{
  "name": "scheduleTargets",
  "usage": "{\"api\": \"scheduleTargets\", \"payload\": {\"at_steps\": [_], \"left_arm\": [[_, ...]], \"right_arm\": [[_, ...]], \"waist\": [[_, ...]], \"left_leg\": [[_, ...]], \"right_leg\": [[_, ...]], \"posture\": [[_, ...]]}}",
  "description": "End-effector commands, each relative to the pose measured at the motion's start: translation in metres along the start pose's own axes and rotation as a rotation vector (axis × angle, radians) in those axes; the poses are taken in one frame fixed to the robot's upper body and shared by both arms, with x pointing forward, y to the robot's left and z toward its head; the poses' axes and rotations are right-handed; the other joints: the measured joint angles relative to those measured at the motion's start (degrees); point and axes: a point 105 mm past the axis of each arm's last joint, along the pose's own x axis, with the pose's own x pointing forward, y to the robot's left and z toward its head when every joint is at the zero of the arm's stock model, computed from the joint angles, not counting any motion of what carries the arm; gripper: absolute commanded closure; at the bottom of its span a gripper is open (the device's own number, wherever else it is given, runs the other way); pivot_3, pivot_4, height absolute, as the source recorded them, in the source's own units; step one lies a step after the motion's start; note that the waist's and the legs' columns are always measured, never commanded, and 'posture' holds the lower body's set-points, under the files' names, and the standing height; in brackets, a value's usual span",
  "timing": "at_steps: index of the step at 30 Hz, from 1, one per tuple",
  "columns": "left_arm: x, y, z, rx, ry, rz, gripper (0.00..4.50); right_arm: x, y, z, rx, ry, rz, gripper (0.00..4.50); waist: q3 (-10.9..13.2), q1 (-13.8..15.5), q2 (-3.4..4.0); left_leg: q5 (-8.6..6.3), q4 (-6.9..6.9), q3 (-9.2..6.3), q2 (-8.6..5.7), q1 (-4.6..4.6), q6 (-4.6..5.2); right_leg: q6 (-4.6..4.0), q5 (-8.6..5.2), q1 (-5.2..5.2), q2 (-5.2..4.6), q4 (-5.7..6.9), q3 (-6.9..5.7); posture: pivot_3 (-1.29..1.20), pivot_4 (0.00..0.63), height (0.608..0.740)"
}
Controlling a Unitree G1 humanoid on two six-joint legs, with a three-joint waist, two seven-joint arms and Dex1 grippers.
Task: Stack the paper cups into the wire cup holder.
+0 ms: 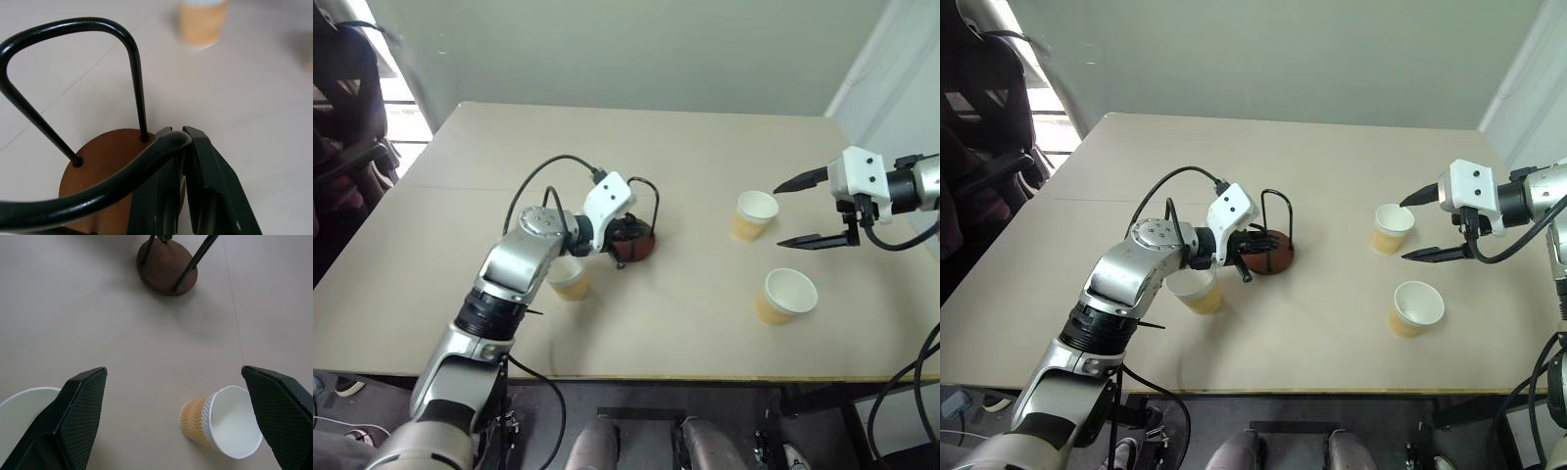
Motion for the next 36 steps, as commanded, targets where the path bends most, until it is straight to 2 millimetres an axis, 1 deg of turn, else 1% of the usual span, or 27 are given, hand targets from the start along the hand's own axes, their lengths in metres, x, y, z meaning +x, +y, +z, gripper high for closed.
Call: {"api": "scheduleTargets", "payload": {"at_steps": [1, 3, 5, 10, 12, 14, 18, 21, 23, 27, 33, 36], "left_arm": [[-0.003, -0.017, 0.032, 0.083, -0.096, -0.105, 4.48], [-0.003, -0.026, 0.034, 0.1, -0.099, -0.16, 4.48], [-0.004, -0.033, 0.032, 0.134, -0.077, -0.218, 4.48], [-0.013, -0.049, 0.035, 0.181, -0.077, -0.362, 4.48], [-0.017, -0.059, 0.032, 0.218, -0.064, -0.449, 4.48], [-0.018, -0.065, 0.029, 0.238, -0.053, -0.495, 4.48], [-0.025, -0.083, 0.025, 0.262, -0.077, -0.627, 4.48], [-0.023, -0.089, 0.019, 0.277, -0.062, -0.657, 4.48], [-0.023, -0.096, 0.017, 0.278, -0.071, -0.696, 4.48], [-0.024, -0.111, 0.002, 0.308, -0.037, -0.763, 4.48], [-0.024, -0.115, -0.014, 0.31, 0.006, -0.774, 4.48], [-0.023, -0.114, -0.018, 0.332, 0.02, -0.761, 4.48]], "right_arm": [[-0.017, -0.004, 0.01, -0.046, -0.004, -0.044, 0.0], [-0.019, -0.003, 0.009, -0.044, -0.002, -0.048, 0.0], [-0.022, -0.002, 0.008, -0.04, 0.009, -0.061, 0.0], [-0.03, 0.001, 0.005, -0.027, 0.03, -0.09, 0.0], [-0.031, 0.003, 0.005, -0.024, 0.031, -0.096, 0.0], [-0.033, 0.004, 0.006, -0.022, 0.033, -0.102, 0.0], [-0.035, 0.006, 0.005, -0.014, 0.043, -0.114, 0.0], [-0.036, 0.008, 0.005, -0.011, 0.044, -0.116, 0.0], [-0.036, 0.008, 0.006, -0.01, 0.045, -0.119, 0.0], [-0.036, 0.008, 0.006, -0.008, 0.047, -0.123, 0.0], [-0.036, 0.008, 0.007, -0.005, 0.046, -0.125, 0.0], [-0.036, 0.008, 0.007, -0.006, 0.044, -0.125, 0.0]], "waist": [[0.0, 0.0, 0.0], [0.0, 0.0, 0.0], [0.0, 0.0, 0.0], [0.0, -0.1, 0.01], [0.0, -0.1, 0.01], [0.0, -0.1, 0.01], [0.0, -0.1, 0.01], [0.0, -0.1, 0.01], [0.0, -0.3, 0.01], [0.0, -0.3, 0.01], [0.0, -0.3, 0.01], [0.0, -0.3, 0.01]], "left_leg": [[0.0, 0.01, 0.0, 0.0, 0.0, 0.0], [0.0, 0.01, 0.0, 0.01, 0.0, 0.01], [-0.01, 0.0, 0.0, 0.01, 0.01, 0.01], [-0.02, 0.0, 0.0, 0.01, 0.0, 0.03], [-0.02, 0.0, 0.0, 0.02, 0.0, 0.03], [-0.02, 0.0, 0.0, 0.02, 0.0, 0.03], [-0.05, 0.03, 0.01, 0.02, 0.0, 0.08], [-0.06, 0.04, 0.01, 0.02, 0.0, 0.1], [-0.07, 0.04, 0.02, 0.02, 0.0, 0.12], [-0.1, 0.04, 0.02, 0.02, 0.0, 0.17], [-0.12, 0.05, 0.02, 0.03, 0.0, 0.2], [-0.12, 0.06, 0.04, 0.03, -0.01, 0.21]], "right_leg": [[0.0, 0.0, 0.0, 0.0, 0.0, 0.0], [-0.01, -0.01, 0.0, 0.0, 0.0, 0.01], [0.0, 0.0, 0.0, 0.0, 0.0, 0.0], [0.02, 0.0, 0.0, 0.01, 0.0, 0.01], [0.01, -0.01, 0.0, 0.0, 0.0, 0.01], [0.0, -0.03, 0.01, 0.01, 0.0, 0.02], [-0.04, -0.06, 0.01, 0.0, 0.0, 0.05], [-0.01, -0.08, 0.02, 0.0, 0.0, 0.05], [0.02, -0.08, 0.02, 0.0, 0.0, 0.07], [0.07, -0.1, 0.02, 0.0, 0.0, 0.07], [0.07, -0.12, 0.01, 0.0, 0.0, 0.07], [0.02, -0.15, 0.02, 0.0, -0.01, 0.09]], "posture": [[0.0, 0.15, 0.74], [0.0, 0.15, 0.74], [0.0, 0.15, 0.74], [0.0, 0.15, 0.74], [0.0, 0.15, 0.74], [0.0, 0.15, 0.74], [0.0, 0.15, 0.74], [0.0, 0.15, 0.74], [0.0, 0.15, 0.74], [0.0, 0.15, 0.74], [0.0, 0.15, 0.74], [0.0, 0.15, 0.74]]}}
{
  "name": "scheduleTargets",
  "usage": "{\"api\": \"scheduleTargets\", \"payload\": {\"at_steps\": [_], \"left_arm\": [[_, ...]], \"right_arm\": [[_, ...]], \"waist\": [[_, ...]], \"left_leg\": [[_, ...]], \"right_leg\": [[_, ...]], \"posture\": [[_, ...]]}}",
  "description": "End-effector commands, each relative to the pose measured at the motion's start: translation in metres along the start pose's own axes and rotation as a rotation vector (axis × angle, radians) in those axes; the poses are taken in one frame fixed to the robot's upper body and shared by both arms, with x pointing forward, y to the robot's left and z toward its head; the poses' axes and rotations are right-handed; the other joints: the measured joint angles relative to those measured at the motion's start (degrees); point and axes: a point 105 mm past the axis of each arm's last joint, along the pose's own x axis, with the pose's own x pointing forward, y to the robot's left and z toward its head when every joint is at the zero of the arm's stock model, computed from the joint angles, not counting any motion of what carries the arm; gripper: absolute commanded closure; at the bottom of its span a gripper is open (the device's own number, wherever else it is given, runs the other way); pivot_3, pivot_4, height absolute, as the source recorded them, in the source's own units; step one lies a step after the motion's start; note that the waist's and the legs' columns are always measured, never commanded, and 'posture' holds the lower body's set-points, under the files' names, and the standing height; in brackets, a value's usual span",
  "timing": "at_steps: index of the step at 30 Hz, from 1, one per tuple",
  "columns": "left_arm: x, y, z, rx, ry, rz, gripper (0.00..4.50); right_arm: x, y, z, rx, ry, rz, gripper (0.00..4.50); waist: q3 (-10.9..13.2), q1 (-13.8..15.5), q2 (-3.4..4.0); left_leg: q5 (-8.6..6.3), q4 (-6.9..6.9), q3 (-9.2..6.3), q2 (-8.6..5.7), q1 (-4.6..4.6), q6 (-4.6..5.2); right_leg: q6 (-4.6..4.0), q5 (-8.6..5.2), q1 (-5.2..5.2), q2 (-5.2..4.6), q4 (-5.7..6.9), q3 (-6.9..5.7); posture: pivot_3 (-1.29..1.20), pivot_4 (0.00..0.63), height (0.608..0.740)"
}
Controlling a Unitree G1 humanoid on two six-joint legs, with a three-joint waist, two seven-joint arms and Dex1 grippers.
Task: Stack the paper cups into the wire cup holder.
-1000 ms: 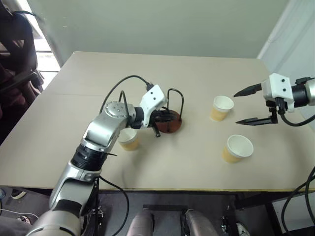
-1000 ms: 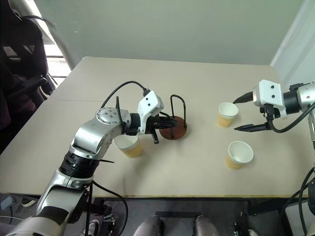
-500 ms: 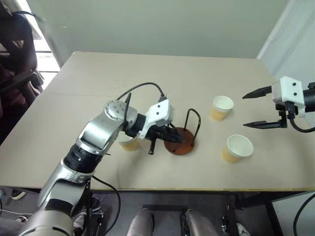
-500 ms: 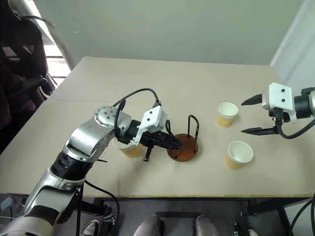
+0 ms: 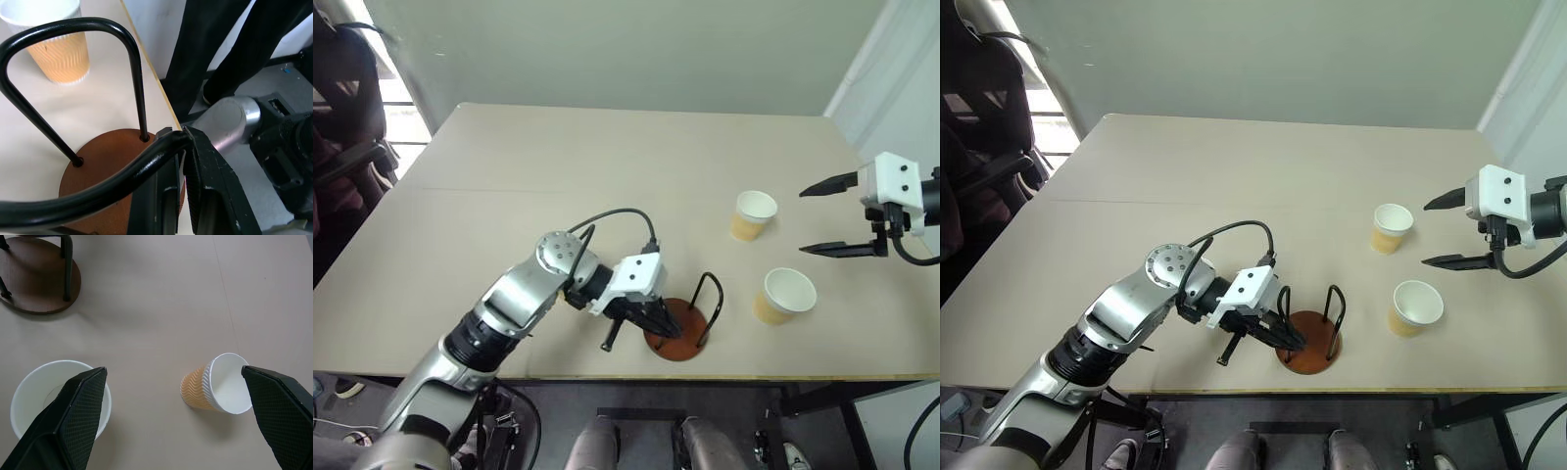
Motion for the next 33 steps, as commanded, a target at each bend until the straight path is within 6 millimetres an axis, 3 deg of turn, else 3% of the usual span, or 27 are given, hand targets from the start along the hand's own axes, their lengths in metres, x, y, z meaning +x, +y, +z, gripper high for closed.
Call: {"api": "scheduleTargets", "payload": {"at_steps": [1, 14, 21, 27, 28, 33], "left_arm": [[0.001, -0.003, 0.004, 0.058, 0.011, -0.004, 4.48], [0.001, 0.002, 0.001, 0.031, 0.027, 0.037, 4.48], [0.001, 0.0, 0.003, 0.015, 0.012, 0.024, 2.35], [-0.001, -0.003, 0.004, 0.018, 0.012, 0.02, 0.26], [-0.002, -0.003, 0.005, 0.02, 0.012, 0.02, 0.03], [-0.012, 0.0, 0.0, 0.07, 0.074, 0.081, 0.03]], "right_arm": [[-0.012, -0.006, 0.012, -0.045, -0.01, -0.05, 0.0], [-0.012, -0.006, 0.011, -0.043, -0.01, -0.049, 0.0], [-0.011, -0.006, 0.011, -0.042, -0.011, -0.05, 0.0], [-0.011, -0.006, 0.011, -0.042, -0.01, -0.048, 0.0], [-0.011, -0.006, 0.011, -0.042, -0.01, -0.047, 0.0], [-0.012, -0.006, 0.011, -0.042, -0.008, -0.046, 0.0]], "waist": [[0.0, 0.0, 0.0], [0.0, 0.0, 0.0], [0.0, 0.0, 0.0], [0.0, 0.0, 0.0], [0.0, 0.0, 0.0], [0.0, 0.0, 0.0]], "left_leg": [[0.0, 0.01, 0.0, 0.0, 0.0, 0.0], [-0.02, 0.01, 0.01, 0.0, 0.0, 0.04], [-0.03, 0.01, 0.01, 0.0, -0.01, 0.05], [-0.04, 0.01, 0.01, 0.0, -0.01, 0.06], [-0.04, 0.01, 0.01, 0.0, -0.01, 0.06], [-0.04, 0.01, 0.01, 0.0, -0.01, 0.06]], "right_leg": [[-0.02, -0.01, 0.0, 0.0, 0.0, 0.0], [-0.15, -0.1, 0.0, -0.01, 0.0, 0.01], [-0.15, -0.1, 0.0, -0.01, 0.0, 0.01], [-0.14, -0.1, 0.0, -0.01, 0.0, 0.01], [-0.14, -0.1, 0.0, -0.01, 0.0, 0.01], [-0.15, -0.11, -0.01, 0.0, 0.0, 0.01]], "posture": [[0.0, 0.15, 0.74], [0.0, 0.15, 0.74], [0.0, 0.15, 0.74], [0.0, 0.15, 0.74], [0.0, 0.15, 0.74], [0.0, 0.15, 0.74]]}}
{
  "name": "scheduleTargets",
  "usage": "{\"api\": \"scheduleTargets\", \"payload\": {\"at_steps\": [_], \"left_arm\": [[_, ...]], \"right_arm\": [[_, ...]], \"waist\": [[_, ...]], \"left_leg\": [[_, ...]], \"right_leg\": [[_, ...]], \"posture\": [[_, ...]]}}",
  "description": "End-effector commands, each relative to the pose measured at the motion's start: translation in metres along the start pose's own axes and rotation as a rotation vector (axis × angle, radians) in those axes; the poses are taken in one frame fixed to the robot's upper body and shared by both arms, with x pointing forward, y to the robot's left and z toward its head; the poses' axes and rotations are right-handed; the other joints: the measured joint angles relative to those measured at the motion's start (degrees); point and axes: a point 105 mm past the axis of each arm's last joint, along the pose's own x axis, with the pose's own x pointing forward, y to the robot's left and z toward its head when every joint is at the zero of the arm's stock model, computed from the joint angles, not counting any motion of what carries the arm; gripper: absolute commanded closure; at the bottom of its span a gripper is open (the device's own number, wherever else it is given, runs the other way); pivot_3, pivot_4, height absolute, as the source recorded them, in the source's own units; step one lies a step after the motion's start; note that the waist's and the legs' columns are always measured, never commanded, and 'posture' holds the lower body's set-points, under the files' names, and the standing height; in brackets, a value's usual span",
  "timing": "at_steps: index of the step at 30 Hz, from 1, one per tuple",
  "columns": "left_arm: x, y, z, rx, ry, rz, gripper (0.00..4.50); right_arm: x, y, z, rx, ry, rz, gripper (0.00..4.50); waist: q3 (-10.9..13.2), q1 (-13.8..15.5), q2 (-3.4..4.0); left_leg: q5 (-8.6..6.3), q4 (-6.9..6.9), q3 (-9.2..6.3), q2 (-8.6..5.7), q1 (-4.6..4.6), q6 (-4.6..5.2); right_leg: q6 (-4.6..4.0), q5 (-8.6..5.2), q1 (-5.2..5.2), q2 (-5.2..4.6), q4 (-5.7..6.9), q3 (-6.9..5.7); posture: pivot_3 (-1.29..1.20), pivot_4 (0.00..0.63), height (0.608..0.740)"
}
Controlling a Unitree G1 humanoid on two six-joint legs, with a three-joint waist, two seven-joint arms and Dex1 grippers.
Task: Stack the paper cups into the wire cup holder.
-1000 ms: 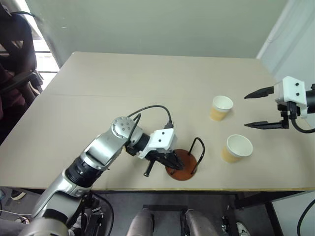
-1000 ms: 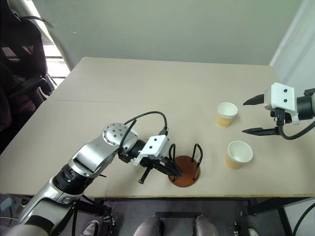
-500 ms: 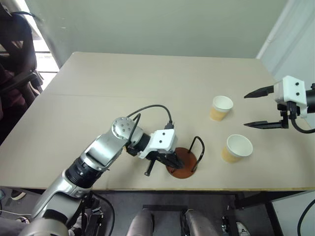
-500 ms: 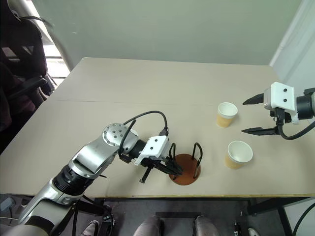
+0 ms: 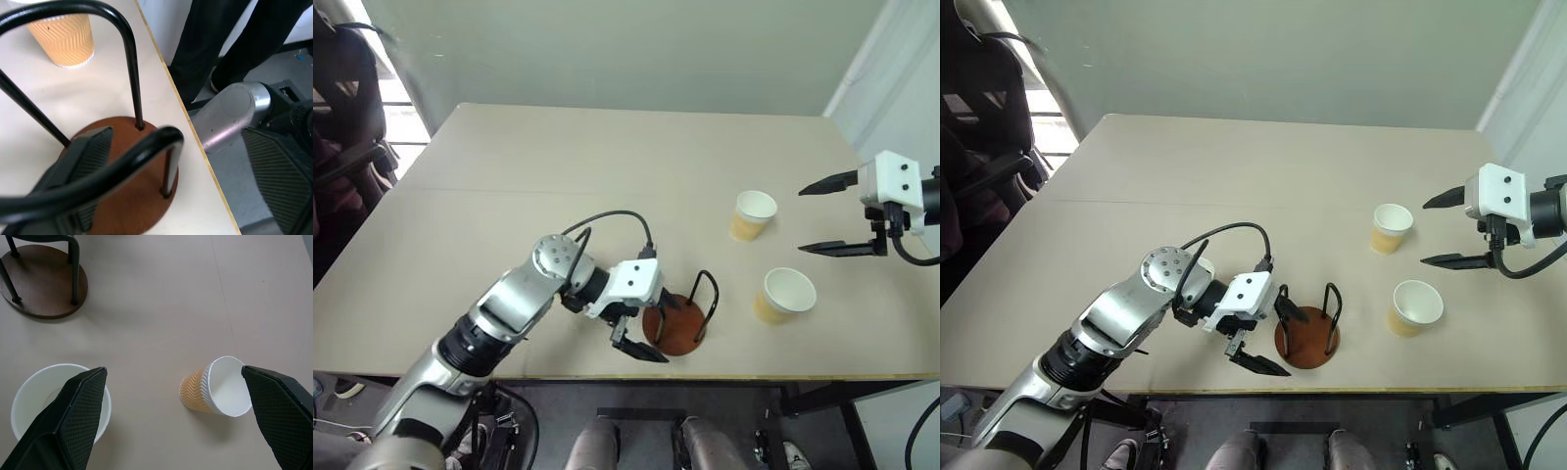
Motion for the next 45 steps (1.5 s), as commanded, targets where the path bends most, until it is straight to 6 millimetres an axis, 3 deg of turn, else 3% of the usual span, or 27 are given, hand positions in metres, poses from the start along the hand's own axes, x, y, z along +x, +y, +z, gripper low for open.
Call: {"api": "scheduleTargets", "payload": {"at_steps": [1, 9, 15, 23, 33, 39, 45], "left_arm": [[-0.011, 0.004, 0.003, 0.078, 0.035, 0.067, 0.03], [-0.022, 0.012, -0.011, 0.091, 0.099, 0.185, 0.03], [-0.025, -0.001, 0.002, 0.063, 0.012, 0.161, 0.03], [-0.044, -0.015, -0.007, 0.026, 0.042, 0.182, 0.03], [-0.087, -0.027, 0.014, 0.019, -0.019, 0.242, 0.03], [-0.123, -0.043, 0.016, 0.015, 0.074, 0.301, 0.03], [-0.179, -0.035, 0.006, 0.009, 0.257, 0.488, 0.03]], "right_arm": [[-0.012, -0.006, 0.009, -0.033, -0.007, -0.044, 0.0], [-0.01, -0.007, 0.008, -0.032, -0.01, -0.044, 0.0], [-0.009, -0.008, 0.009, -0.036, -0.011, -0.044, 0.0], [-0.007, -0.01, 0.008, -0.04, -0.014, -0.046, 0.0], [-0.003, -0.013, 0.009, -0.051, -0.024, -0.037, 0.0], [-0.003, -0.014, 0.007, -0.051, -0.019, -0.035, 0.0], [-0.001, -0.015, 0.005, -0.051, -0.018, -0.031, 0.0]], "waist": [[0.0, 0.0, 0.0], [0.0, 0.0, 0.0], [0.0, -0.1, 0.01], [0.0, -0.3, 0.01], [0.0, -0.4, 0.02], [0.0, -0.9, 0.02], [0.0, -1.0, 0.04]], "left_leg": [[0.0, 0.0, 0.0, 0.0, 0.0, 0.0], [-0.01, 0.0, 0.0, 0.0, -0.01, 0.01], [-0.02, -0.03, 0.0, 0.0, -0.02, 0.02], [-0.03, -0.11, 0.0, 0.01, -0.02, 0.02], [-0.05, -0.19, 0.0, 0.02, -0.11, 0.01], [-0.06, -0.39, 0.01, 0.03, -0.17, 0.0], [-0.06, -0.52, 0.0, 0.06, -0.19, 0.0]], "right_leg": [[0.0, 0.0, 0.0, 0.0, 0.0, 0.0], [-0.11, -0.07, -0.01, 0.0, 0.0, 0.01], [-0.14, -0.09, -0.04, 0.0, 0.0, 0.0], [-0.2, -0.13, -0.1, 0.01, 0.02, 0.0], [-0.3, -0.18, -0.24, 0.0, 0.04, 0.01], [-0.39, -0.22, -0.41, 0.0, 0.06, 0.02], [-0.52, -0.29, -0.55, 0.0, 0.15, 0.0]], "posture": [[0.0, 0.15, 0.74], [0.0, 0.15, 0.74], [0.0, 0.15, 0.74], [0.0, 0.15, 0.74], [0.0, 0.15, 0.74], [0.0, 0.15, 0.74], [0.0, 0.15, 0.74]]}}
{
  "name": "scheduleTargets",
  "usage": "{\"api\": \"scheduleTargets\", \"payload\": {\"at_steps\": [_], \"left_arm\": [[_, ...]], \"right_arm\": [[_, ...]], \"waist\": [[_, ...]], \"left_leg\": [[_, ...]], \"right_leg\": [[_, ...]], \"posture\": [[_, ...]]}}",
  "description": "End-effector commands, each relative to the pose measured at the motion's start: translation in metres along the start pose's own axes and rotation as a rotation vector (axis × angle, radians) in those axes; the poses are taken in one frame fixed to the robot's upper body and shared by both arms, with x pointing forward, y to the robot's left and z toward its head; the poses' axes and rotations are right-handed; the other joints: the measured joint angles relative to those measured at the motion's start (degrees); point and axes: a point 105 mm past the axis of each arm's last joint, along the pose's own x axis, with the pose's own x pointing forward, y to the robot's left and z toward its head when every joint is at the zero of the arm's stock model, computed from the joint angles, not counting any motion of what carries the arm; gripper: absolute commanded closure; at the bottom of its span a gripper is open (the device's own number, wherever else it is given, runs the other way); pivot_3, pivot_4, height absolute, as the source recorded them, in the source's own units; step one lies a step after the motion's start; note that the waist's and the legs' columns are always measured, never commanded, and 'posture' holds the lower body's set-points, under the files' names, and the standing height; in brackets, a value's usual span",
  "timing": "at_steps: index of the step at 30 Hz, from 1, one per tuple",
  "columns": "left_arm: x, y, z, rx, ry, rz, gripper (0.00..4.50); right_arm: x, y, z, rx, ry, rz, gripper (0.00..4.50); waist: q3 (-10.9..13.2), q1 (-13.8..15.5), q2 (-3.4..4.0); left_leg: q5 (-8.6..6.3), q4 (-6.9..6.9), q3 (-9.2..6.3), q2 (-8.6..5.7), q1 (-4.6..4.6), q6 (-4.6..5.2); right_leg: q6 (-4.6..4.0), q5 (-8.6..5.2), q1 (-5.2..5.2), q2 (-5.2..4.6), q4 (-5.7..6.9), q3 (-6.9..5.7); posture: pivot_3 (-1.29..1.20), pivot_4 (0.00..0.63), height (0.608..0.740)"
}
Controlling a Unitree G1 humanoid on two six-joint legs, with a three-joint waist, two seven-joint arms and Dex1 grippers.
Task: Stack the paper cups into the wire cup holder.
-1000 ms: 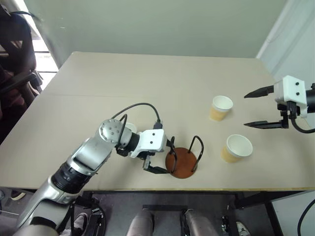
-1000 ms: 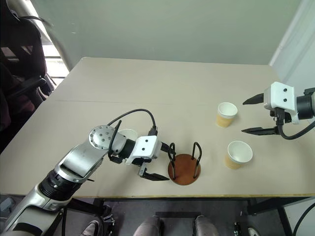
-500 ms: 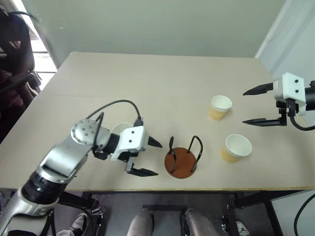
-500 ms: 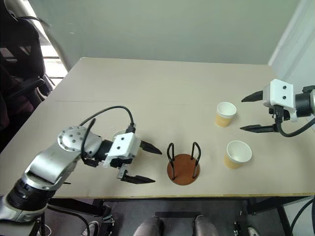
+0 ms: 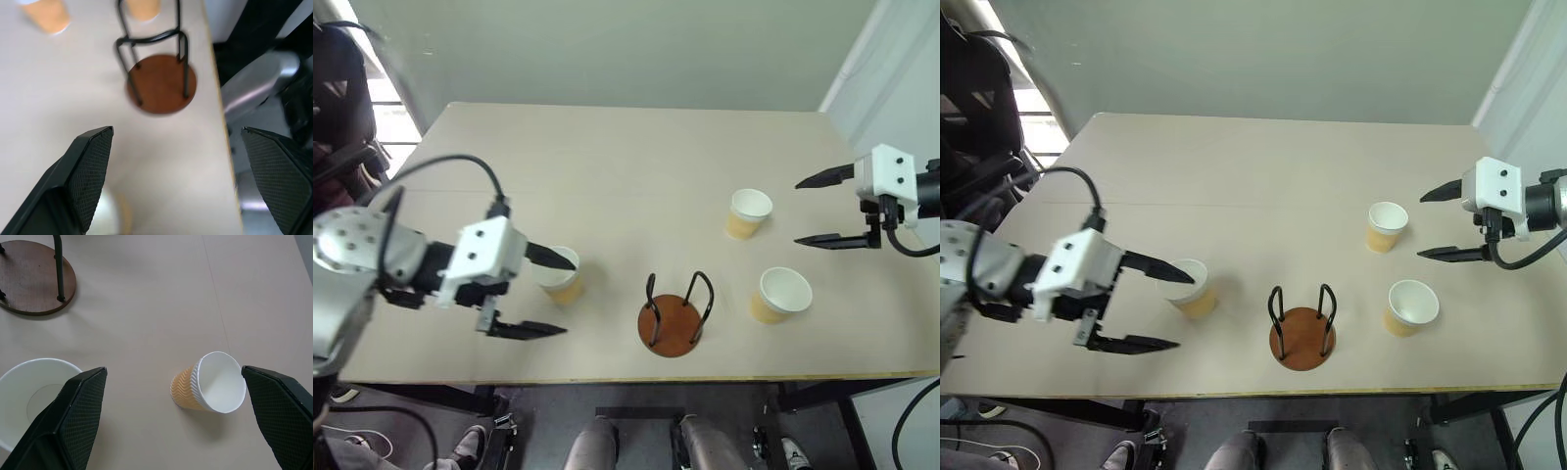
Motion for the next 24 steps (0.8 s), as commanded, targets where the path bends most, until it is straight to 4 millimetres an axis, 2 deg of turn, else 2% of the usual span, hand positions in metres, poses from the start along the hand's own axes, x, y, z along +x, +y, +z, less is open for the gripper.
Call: {"api": "scheduleTargets", "payload": {"at_steps": [1, 3, 13, 24], "left_arm": [[-0.026, 0.023, -0.006, 0.052, 0.095, 0.143, 0.03], [-0.026, 0.028, -0.008, 0.066, 0.113, 0.157, 0.03], [-0.002, 0.019, -0.032, 0.054, 0.194, 0.086, 0.03], [0.009, 0.025, -0.05, 0.047, 0.246, 0.093, 0.03]], "right_arm": [[-0.003, -0.006, 0.007, -0.038, -0.002, -0.014, 0.0], [-0.002, -0.007, 0.008, -0.041, -0.007, -0.012, 0.0], [0.0, -0.008, 0.009, -0.046, -0.016, -0.015, 0.0], [-0.003, -0.007, 0.01, -0.047, -0.011, -0.014, 0.0]], "waist": [[0.0, 0.0, 0.02], [0.0, -0.1, 0.02], [0.0, -0.3, 0.02], [0.0, -0.3, 0.02]], "left_leg": [[0.0, -0.01, 0.0, 0.0, 0.0, 0.0], [-0.01, -0.02, 0.0, 0.0, -0.01, 0.0], [-0.01, -0.02, -0.01, 0.01, -0.48, -0.01], [-0.01, 0.03, -0.02, 0.01, -0.57, -0.01]], "right_leg": [[-0.02, 0.01, -0.02, 0.0, 0.01, 0.01], [-0.07, 0.03, -0.07, 0.0, 0.06, 0.01], [-0.12, 0.09, -0.64, 0.0, 0.14, -0.01], [-0.1, 0.12, -0.73, 0.0, 0.21, -0.03]], "posture": [[0.0, 0.15, 0.74], [0.0, 0.15, 0.74], [0.0, 0.15, 0.74], [0.0, 0.15, 0.74]]}}
